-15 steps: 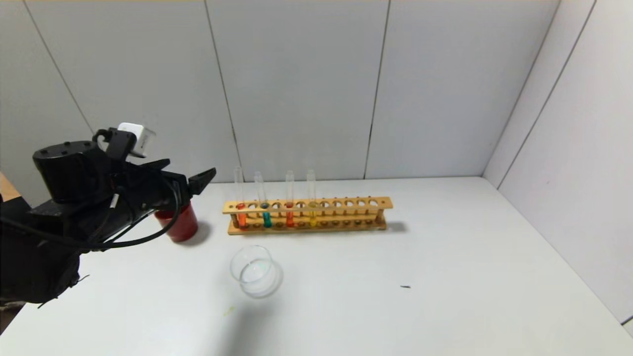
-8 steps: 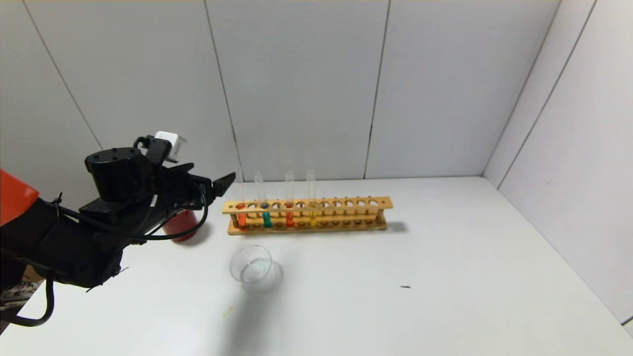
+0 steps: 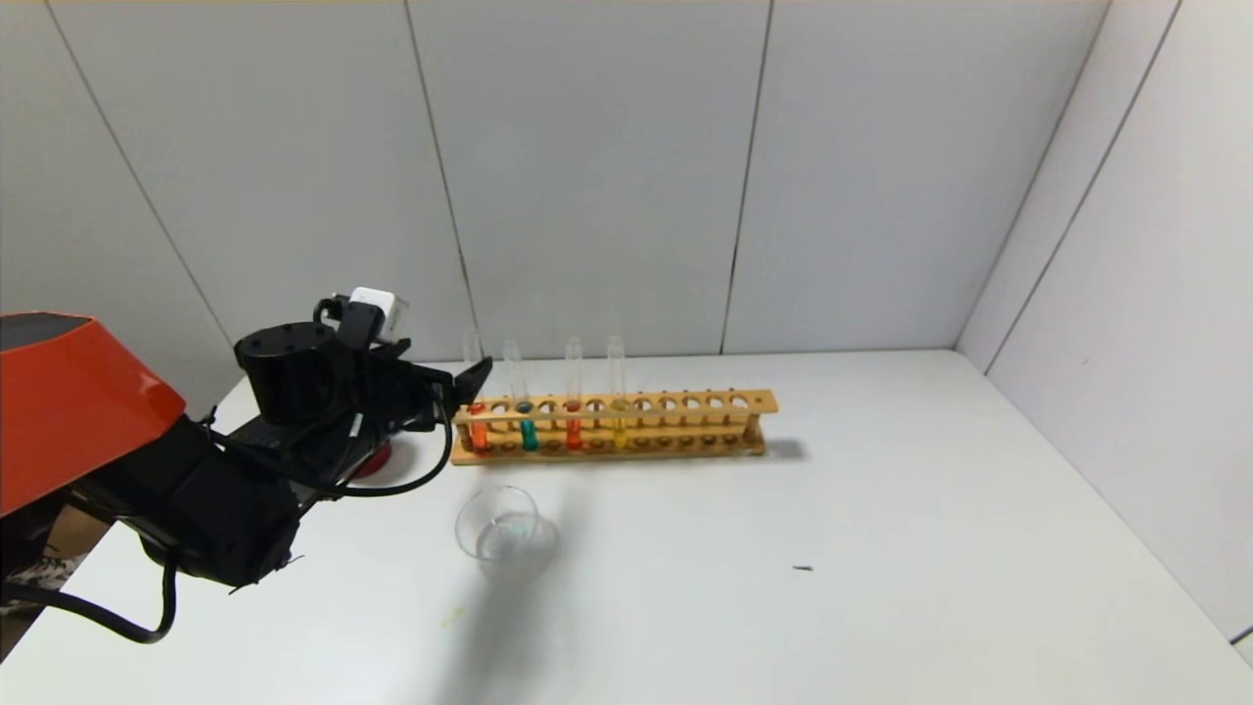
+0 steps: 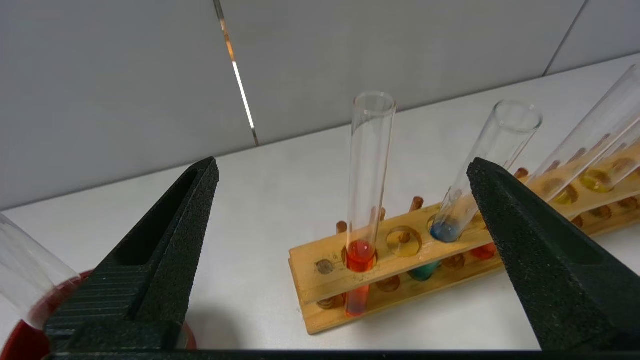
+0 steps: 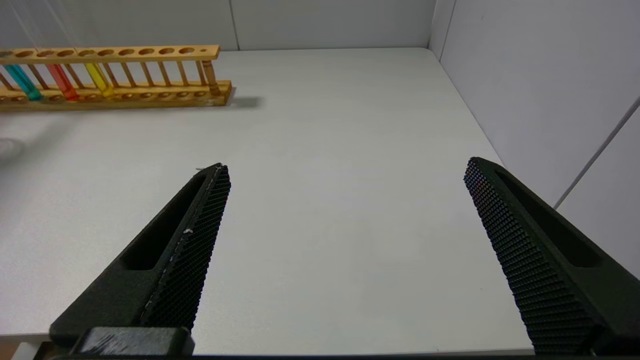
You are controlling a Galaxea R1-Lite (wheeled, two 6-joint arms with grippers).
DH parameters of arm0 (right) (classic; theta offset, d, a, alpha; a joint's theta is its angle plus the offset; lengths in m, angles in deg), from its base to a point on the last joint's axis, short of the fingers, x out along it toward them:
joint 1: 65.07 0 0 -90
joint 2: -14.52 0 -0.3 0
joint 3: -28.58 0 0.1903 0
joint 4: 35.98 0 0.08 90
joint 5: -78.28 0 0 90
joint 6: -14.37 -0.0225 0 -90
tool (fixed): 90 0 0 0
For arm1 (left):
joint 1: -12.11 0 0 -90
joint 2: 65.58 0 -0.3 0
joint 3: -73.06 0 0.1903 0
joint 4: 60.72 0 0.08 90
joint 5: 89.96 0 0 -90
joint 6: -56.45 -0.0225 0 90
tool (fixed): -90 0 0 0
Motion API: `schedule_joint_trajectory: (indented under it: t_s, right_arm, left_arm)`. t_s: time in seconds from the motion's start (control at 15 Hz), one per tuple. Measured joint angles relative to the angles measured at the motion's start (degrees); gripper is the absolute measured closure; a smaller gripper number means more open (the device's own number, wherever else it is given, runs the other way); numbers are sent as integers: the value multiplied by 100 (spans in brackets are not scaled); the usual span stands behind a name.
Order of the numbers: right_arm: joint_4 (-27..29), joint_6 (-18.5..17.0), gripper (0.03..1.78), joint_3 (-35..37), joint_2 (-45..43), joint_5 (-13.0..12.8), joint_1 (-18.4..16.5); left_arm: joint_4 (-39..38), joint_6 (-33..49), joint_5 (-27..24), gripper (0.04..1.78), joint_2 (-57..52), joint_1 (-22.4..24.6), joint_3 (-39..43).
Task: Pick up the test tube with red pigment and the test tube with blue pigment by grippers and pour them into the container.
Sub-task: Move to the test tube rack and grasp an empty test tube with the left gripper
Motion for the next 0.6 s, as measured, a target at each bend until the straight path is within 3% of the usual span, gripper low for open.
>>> schedule_joint_trajectory:
  t_s: [0.6]
  right_arm:
    - [2, 0, 10, 0, 0, 0, 0]
  left_arm:
    - [-9, 11, 7, 7, 297, 0, -123]
